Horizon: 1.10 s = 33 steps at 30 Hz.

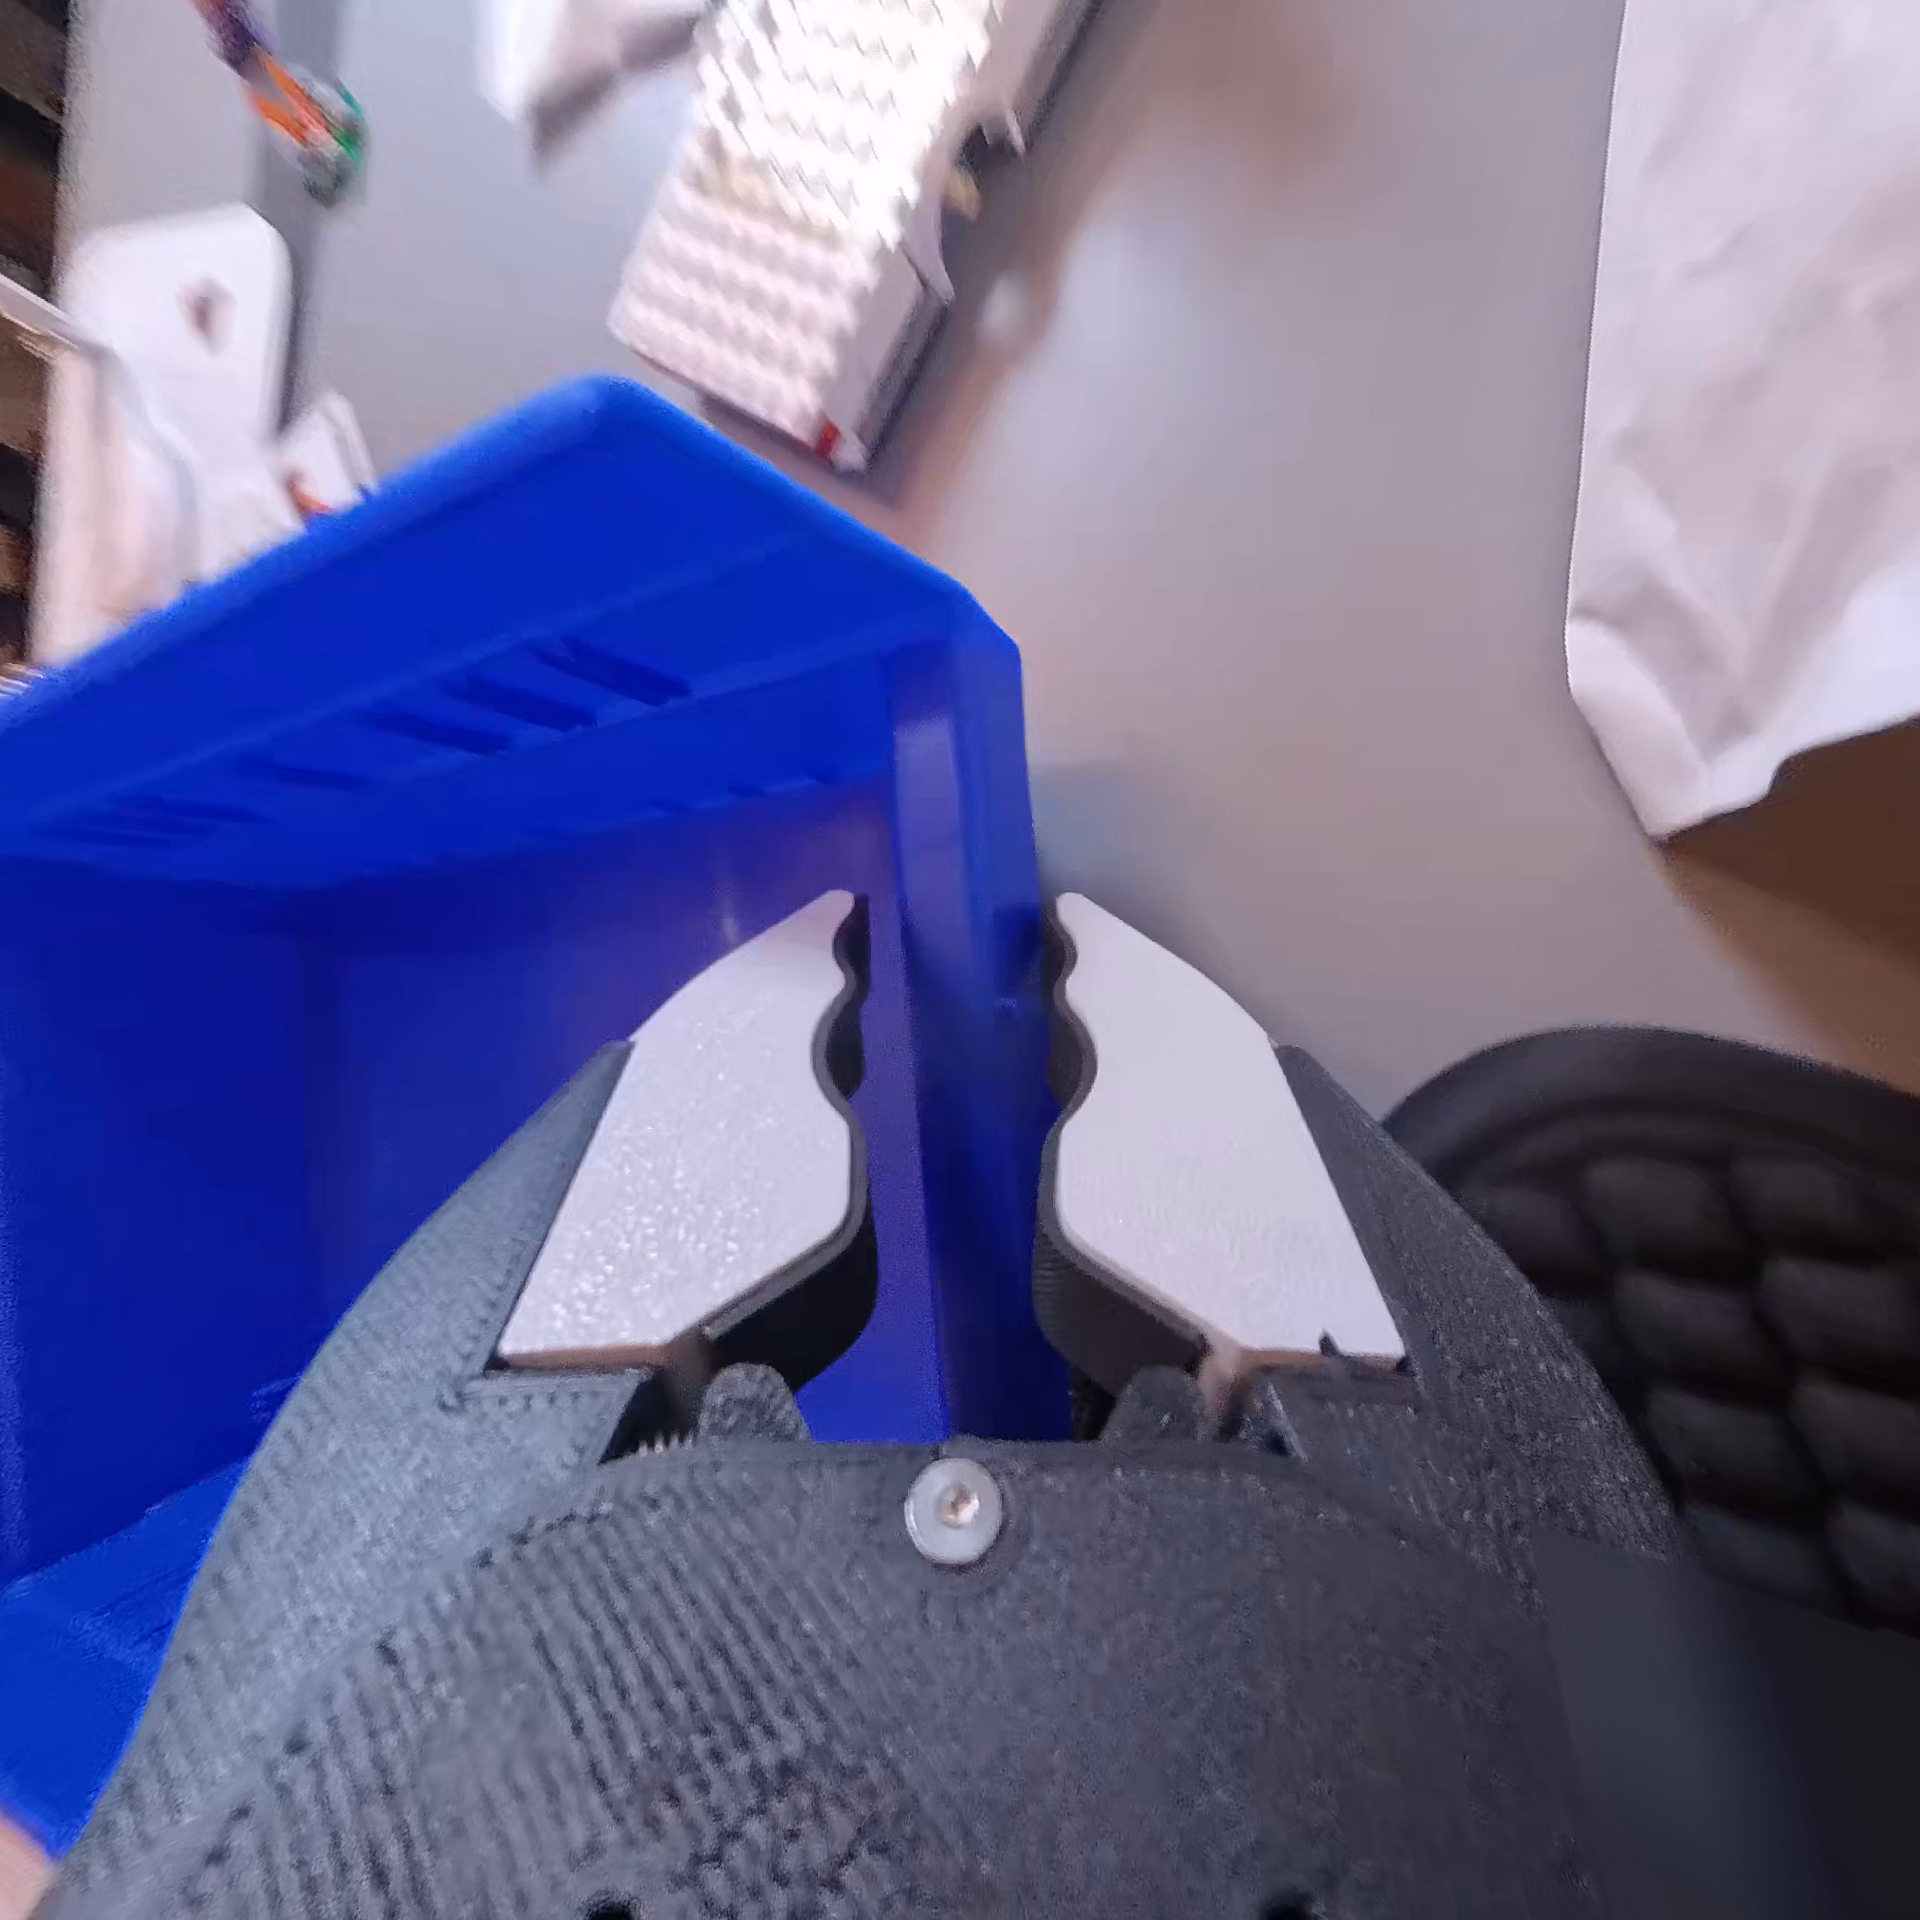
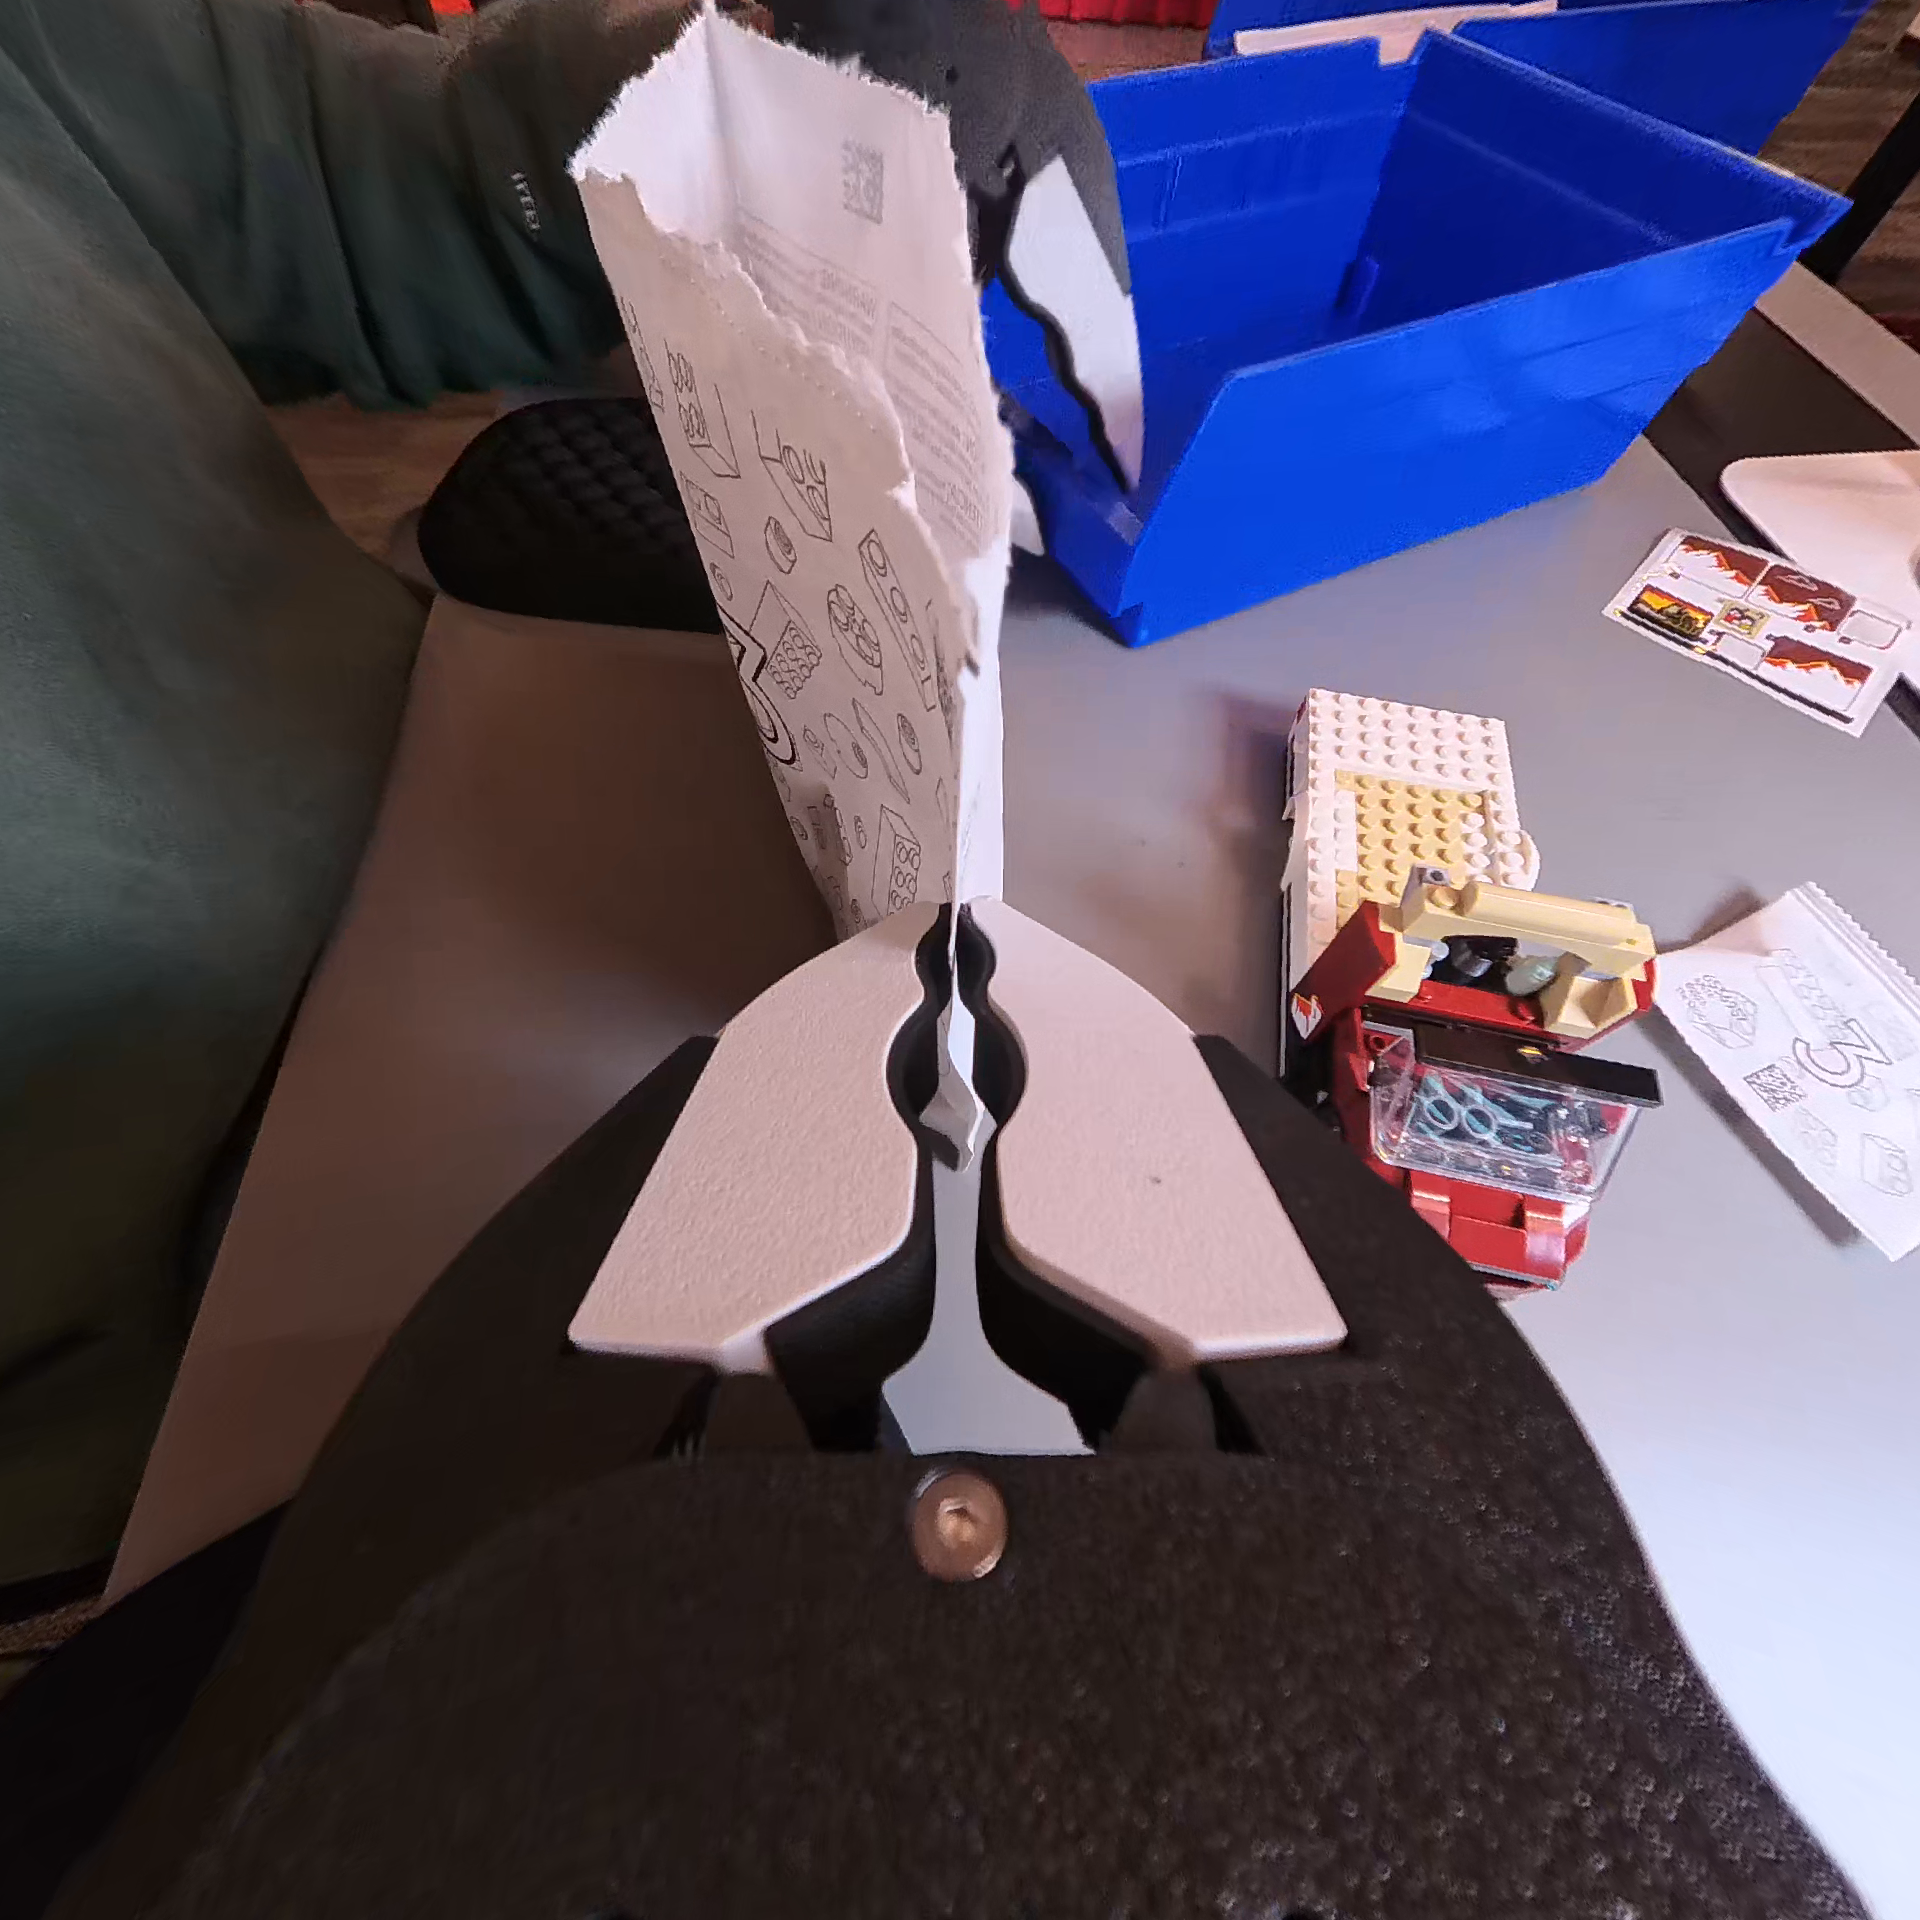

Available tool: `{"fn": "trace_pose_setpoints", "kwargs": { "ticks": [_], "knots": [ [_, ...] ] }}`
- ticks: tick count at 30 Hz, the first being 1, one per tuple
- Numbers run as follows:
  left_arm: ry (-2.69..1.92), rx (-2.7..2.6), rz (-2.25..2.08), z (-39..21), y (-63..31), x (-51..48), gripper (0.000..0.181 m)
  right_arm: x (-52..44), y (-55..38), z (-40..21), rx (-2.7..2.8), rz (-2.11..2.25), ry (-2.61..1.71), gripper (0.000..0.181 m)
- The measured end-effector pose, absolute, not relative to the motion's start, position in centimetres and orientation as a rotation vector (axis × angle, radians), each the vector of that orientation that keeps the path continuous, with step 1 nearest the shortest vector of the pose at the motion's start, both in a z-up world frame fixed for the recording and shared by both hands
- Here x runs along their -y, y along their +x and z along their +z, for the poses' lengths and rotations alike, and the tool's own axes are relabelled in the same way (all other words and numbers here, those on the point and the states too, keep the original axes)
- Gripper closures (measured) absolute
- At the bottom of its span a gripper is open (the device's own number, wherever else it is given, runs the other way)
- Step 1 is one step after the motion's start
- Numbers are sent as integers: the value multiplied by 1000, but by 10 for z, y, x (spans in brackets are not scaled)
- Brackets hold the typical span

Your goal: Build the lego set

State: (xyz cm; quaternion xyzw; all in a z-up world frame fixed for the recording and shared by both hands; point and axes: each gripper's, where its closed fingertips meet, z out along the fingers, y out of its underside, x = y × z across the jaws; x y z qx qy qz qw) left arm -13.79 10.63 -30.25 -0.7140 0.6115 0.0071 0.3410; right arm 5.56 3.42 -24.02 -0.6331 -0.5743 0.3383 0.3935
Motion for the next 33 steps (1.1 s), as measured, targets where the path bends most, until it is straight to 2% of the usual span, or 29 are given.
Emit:
{"fn": "trace_pose_setpoints", "kwargs": {
  "ticks": [3,5,8,10,11,12,14,16,26,33],
  "knots": [
    [-1738,-1475,-123,-260,-125,-93,145,-36,54,-240,1425,860,-1608,180],
    [-1664,-1475,-375,-240,-115,-59,144,-34,56,-241,1418,876,-1614,163],
    [-1689,-1507,-674,-245,-116,-14,134,-32,62,-251,1447,894,-1654,147],
    [-1715,-1521,-684,-265,-115,-8,133,-33,65,-262,1470,877,-1678,146],
    [-1749,-1525,-650,-277,-112,-9,133,-34,65,-268,1481,874,-1695,146],
    [-1772,-1533,-590,-288,-107,-13,144,-35,64,-274,1495,860,-1714,147],
    [-1808,-1547,-480,-303,-95,-19,165,-36,60,-287,1549,821,-1753,169],
    [-1848,-1561,-474,-309,-86,-20,180,-34,49,-284,1548,850,-1748,180],
    [-1704,-1155,-968,-227,-139,-1,181,-3,-32,-233,1458,1249,-1604,181],
    [-1668,-699,-1143,-183,-223,-8,181,-44,-88,-184,1077,1578,-1706,181]
  ]
}}
